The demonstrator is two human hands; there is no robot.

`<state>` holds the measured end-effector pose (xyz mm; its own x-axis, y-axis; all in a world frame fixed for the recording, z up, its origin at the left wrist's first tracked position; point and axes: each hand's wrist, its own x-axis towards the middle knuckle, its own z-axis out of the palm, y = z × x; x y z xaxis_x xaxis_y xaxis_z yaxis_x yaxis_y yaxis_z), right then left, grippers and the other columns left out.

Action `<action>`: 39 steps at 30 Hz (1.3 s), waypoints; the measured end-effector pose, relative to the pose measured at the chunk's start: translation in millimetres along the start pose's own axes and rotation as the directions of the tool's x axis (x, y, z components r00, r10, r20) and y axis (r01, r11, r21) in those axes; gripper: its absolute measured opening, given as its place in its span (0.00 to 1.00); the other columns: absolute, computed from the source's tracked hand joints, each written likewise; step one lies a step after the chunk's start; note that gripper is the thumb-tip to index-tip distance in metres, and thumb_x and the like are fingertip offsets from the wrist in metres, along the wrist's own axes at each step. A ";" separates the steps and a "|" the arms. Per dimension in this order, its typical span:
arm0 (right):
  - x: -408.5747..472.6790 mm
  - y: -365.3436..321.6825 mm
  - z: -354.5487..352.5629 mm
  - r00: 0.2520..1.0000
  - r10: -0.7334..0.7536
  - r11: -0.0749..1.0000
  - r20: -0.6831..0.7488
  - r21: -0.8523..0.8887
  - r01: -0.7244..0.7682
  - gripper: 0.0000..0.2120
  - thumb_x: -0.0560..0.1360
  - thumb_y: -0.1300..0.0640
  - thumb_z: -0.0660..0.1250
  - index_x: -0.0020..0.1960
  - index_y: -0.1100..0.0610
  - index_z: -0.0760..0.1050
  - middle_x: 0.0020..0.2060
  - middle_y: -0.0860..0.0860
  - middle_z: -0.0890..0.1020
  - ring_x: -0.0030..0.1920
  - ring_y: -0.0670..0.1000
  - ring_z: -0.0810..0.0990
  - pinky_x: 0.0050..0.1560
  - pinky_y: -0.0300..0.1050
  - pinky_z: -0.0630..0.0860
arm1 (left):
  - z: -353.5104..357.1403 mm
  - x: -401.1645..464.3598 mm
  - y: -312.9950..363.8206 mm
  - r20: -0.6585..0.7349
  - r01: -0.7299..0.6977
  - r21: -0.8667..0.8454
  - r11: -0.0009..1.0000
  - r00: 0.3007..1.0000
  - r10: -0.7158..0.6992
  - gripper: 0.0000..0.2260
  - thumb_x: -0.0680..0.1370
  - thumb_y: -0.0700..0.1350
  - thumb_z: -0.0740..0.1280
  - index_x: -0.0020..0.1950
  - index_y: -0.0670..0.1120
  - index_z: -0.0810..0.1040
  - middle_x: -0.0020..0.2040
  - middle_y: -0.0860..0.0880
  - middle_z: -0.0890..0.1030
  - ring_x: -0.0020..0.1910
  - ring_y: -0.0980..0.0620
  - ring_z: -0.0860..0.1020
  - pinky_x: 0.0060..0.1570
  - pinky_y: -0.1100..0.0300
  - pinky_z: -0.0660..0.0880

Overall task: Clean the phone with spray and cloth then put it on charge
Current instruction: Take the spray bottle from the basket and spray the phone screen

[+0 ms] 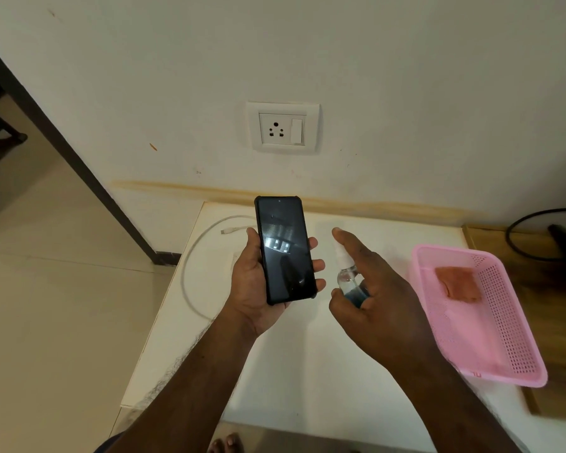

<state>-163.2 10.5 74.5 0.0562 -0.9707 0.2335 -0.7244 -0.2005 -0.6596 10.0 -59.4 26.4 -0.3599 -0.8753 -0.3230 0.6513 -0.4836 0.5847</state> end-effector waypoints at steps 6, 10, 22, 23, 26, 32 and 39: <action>-1.4 3.2 -3.0 1.000 0.001 1.000 0.022 -0.004 -0.001 0.38 0.70 0.52 0.67 0.71 0.24 0.55 0.53 0.31 0.72 0.46 0.41 0.76 0.40 0.31 0.74 | -1.8 0.8 3.1 -0.007 -0.030 0.012 0.999 1.000 0.030 0.34 0.78 0.70 0.49 0.60 0.48 0.85 0.63 0.41 0.82 0.53 0.39 0.83 0.49 0.43 0.81; -5.4 4.3 -3.3 0.998 -0.003 1.000 0.066 -0.008 0.003 0.38 0.70 0.52 0.67 0.70 0.24 0.55 0.52 0.31 0.73 0.44 0.42 0.77 0.39 0.32 0.75 | -2.3 0.8 7.6 -0.029 -0.043 -0.022 0.999 0.999 0.042 0.34 0.79 0.70 0.49 0.58 0.47 0.85 0.62 0.41 0.82 0.52 0.39 0.83 0.46 0.44 0.81; -5.2 10.9 -2.3 0.997 0.037 0.999 0.067 0.022 -0.038 0.37 0.69 0.53 0.67 0.68 0.24 0.58 0.47 0.31 0.74 0.41 0.42 0.79 0.37 0.30 0.73 | -2.6 -0.6 10.2 -0.059 -0.043 -0.060 0.997 0.997 0.040 0.34 0.79 0.69 0.50 0.65 0.45 0.81 0.65 0.38 0.80 0.54 0.37 0.82 0.48 0.42 0.81; -5.4 10.8 -1.4 0.997 0.042 0.999 0.066 0.021 -0.044 0.37 0.69 0.53 0.67 0.68 0.24 0.58 0.46 0.32 0.75 0.40 0.42 0.78 0.37 0.29 0.72 | -1.9 -0.8 10.4 -0.065 -0.040 -0.060 0.997 0.997 0.036 0.34 0.79 0.69 0.50 0.64 0.45 0.81 0.65 0.39 0.80 0.54 0.37 0.82 0.47 0.42 0.81; -4.7 11.0 0.4 0.998 0.064 0.997 0.022 0.031 -0.064 0.37 0.71 0.53 0.69 0.70 0.25 0.59 0.42 0.31 0.75 0.41 0.38 0.77 0.38 0.27 0.71 | -0.6 -0.9 11.5 -0.072 -0.038 -0.043 0.998 0.997 0.035 0.34 0.79 0.70 0.50 0.63 0.46 0.82 0.65 0.39 0.80 0.53 0.38 0.83 0.49 0.42 0.81; -2.6 14.4 -0.3 0.984 0.128 0.982 -0.125 0.158 -0.107 0.36 0.70 0.50 0.67 0.71 0.25 0.57 0.47 0.37 0.80 0.36 0.47 0.81 0.35 0.43 0.83 | -3.7 -2.6 11.5 -0.041 -0.016 -0.010 1.000 0.999 0.016 0.35 0.79 0.69 0.50 0.63 0.45 0.82 0.64 0.38 0.80 0.53 0.39 0.82 0.50 0.42 0.81; 1.5 30.1 3.8 0.885 0.290 0.947 -0.363 0.239 -0.213 0.29 0.72 0.41 0.67 0.70 0.32 0.60 0.49 0.29 0.78 0.48 0.35 0.80 0.39 0.24 0.74 | -5.4 -3.2 8.3 0.140 0.074 -0.028 0.997 0.988 -0.070 0.31 0.78 0.63 0.58 0.71 0.42 0.75 0.68 0.34 0.75 0.56 0.35 0.78 0.58 0.39 0.75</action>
<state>-182.4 2.5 52.3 -0.4099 -0.8698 0.2745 -0.5339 -0.0152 -0.8454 20.1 -60.6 28.2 -0.4946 -0.8308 -0.2553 0.6410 -0.5471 0.5384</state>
